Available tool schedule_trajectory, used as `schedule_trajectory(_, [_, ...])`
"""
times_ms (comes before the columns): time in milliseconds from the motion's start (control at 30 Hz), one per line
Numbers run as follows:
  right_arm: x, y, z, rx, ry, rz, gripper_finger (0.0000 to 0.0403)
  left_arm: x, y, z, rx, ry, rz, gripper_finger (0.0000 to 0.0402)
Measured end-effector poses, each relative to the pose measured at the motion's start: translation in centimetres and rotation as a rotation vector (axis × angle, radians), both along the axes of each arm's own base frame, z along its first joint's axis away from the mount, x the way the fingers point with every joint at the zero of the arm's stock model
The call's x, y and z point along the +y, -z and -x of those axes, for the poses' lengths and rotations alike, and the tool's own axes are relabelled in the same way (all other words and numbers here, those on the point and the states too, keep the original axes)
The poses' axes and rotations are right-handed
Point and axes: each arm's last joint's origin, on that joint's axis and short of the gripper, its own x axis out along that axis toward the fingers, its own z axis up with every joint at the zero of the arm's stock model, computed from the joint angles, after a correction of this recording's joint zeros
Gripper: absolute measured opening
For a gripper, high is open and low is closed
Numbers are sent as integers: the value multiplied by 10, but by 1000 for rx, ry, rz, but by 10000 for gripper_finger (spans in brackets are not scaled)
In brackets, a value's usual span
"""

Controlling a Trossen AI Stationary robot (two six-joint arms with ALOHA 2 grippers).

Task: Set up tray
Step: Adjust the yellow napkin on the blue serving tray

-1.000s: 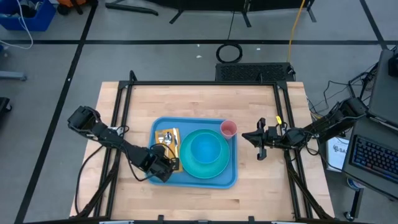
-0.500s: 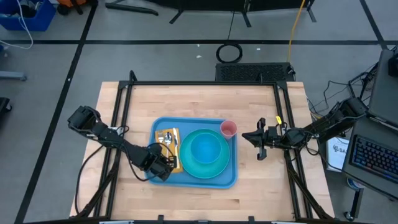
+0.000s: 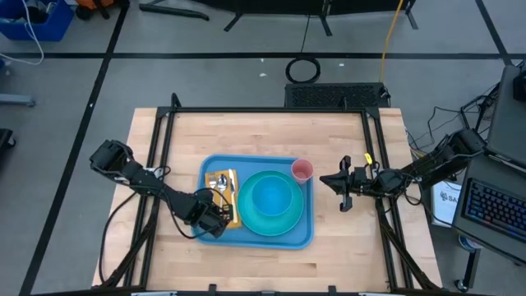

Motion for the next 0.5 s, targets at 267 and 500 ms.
schedule_trajectory(267, [0, 0, 0, 0, 0, 0, 0, 0, 0, -1, -22, 12, -23, 2])
schedule_trajectory(500, [0, 0, 0, 0, 0, 0, 0, 2, 0, -2, -20, 16, -27, 2])
